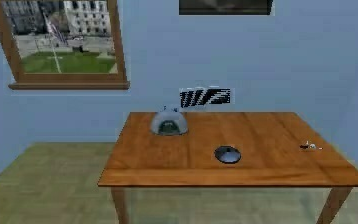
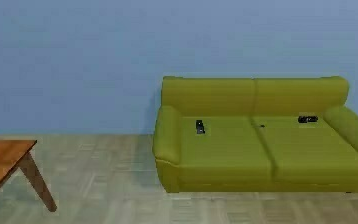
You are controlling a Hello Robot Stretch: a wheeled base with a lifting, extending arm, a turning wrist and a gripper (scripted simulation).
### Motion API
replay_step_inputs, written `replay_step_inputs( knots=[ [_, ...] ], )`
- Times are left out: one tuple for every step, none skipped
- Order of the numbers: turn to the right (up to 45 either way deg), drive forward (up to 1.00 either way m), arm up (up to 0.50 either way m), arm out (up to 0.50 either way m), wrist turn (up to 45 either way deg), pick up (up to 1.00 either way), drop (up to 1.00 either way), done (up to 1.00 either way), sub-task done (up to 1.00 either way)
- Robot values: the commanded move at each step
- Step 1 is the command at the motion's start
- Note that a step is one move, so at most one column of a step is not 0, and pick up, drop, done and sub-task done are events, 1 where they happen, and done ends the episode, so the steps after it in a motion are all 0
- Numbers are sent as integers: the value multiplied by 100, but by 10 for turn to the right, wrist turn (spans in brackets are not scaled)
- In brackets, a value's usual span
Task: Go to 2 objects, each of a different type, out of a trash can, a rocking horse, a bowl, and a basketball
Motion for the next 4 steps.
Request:
replay_step_inputs(
  knots=[
    [-450,0,0,0,0,0,0,0,0],
    [-450,0,0,0,0,0,0,0,0],
    [-450,0,0,0,0,0,0,0,0],
    [-240,0,0,0,0,0,0,0,0]
  ],
)
